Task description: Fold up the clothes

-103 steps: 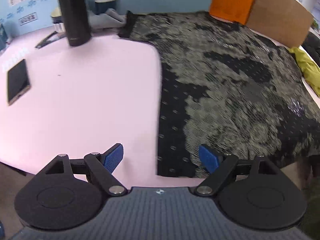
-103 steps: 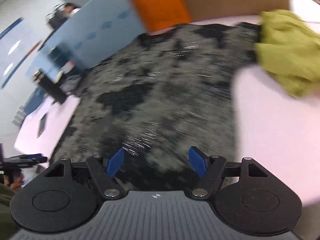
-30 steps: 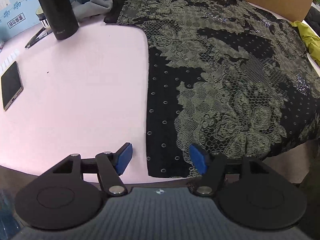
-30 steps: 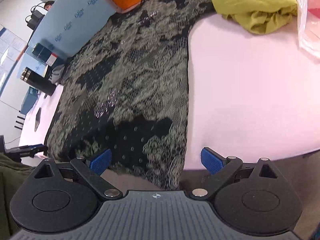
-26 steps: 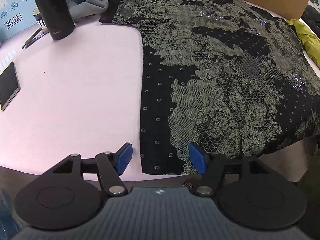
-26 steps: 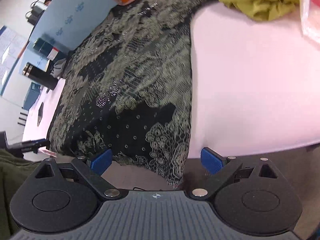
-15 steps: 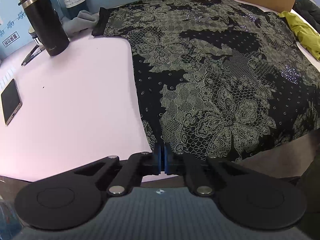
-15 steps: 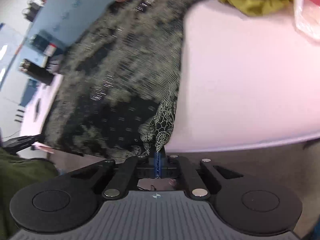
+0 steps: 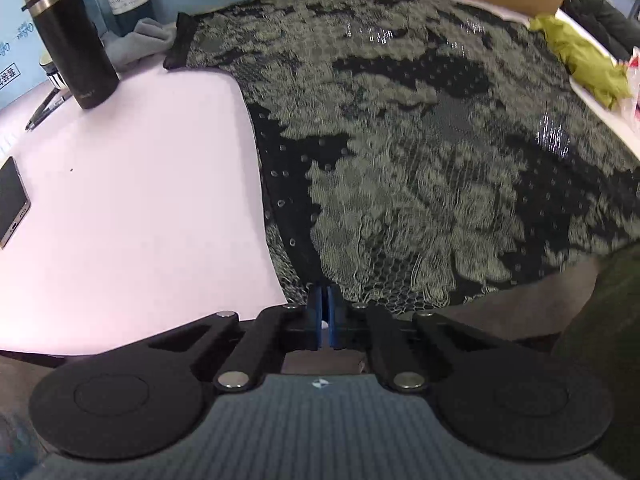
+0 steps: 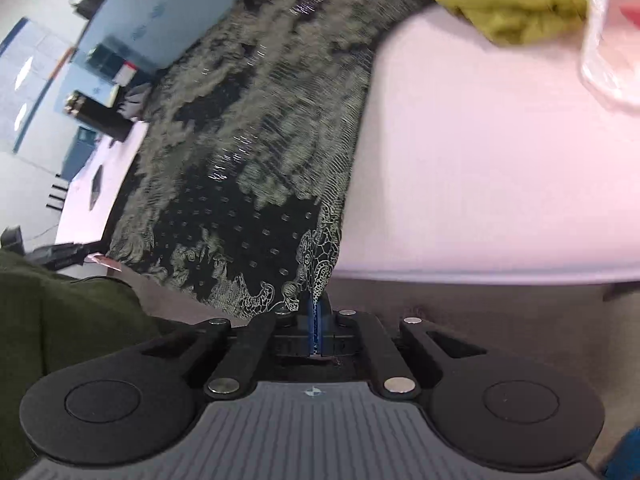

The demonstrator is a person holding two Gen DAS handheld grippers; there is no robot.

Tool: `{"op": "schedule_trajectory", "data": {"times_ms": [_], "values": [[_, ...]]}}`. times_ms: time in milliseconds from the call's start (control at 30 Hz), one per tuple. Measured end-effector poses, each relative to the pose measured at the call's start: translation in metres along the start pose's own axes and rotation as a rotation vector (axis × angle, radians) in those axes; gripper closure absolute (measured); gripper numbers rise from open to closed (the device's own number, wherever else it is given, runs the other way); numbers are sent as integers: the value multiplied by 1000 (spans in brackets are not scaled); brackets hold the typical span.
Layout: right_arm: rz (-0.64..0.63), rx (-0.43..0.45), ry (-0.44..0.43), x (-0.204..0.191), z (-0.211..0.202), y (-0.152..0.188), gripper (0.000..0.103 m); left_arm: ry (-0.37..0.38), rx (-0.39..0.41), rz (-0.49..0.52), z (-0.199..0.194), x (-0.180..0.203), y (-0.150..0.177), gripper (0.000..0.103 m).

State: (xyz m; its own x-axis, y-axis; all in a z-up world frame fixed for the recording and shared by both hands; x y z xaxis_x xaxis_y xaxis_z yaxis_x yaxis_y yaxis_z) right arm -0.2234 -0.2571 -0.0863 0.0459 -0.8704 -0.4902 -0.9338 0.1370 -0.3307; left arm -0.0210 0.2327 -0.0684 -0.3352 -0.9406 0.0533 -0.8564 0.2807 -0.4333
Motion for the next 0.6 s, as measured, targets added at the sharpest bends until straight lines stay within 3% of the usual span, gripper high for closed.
{"op": "schedule_trajectory", "data": {"times_ms": [67,133,200,333,433,500,533,600], "values": [[1,-40,45,5,6,2,79,-32,-35,30,4,-4,7,99],[-10,-70,90,9,8,3,66,-58,-53,41,3,-13,11,98],[6,-46,79,13,0,-1,66,-73,-33,24,-7,-23,7,98],[42,97,54,16,-26,-32,66,-84,64,-17,-26,-33,-23,94],[46,230,47,10,-36,-70,58,-56,165,-27,-29,-26,-60,79],[31,314,48,4,-37,-102,47,-43,228,-11,-24,-11,-88,52],[20,353,64,1,-36,-118,40,-45,257,-1,-20,-2,-102,50],[-8,416,78,-6,-28,-153,36,-68,301,13,-10,19,-129,49]]}}
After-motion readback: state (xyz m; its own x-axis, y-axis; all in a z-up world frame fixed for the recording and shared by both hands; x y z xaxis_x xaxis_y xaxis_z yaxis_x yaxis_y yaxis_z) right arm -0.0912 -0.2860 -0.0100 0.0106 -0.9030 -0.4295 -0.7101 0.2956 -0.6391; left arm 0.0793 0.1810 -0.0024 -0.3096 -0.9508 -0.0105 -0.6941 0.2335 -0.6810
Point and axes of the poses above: each gripper's, at about its wrist camera, not at the fingertips, and z roughly the way its jaws point, x to its right, y to its underside, the point moved 5 cm from there along z, roughly the way its jaws point, and after that the axes turned 9 degrees about -z, right-handed, at the moved point
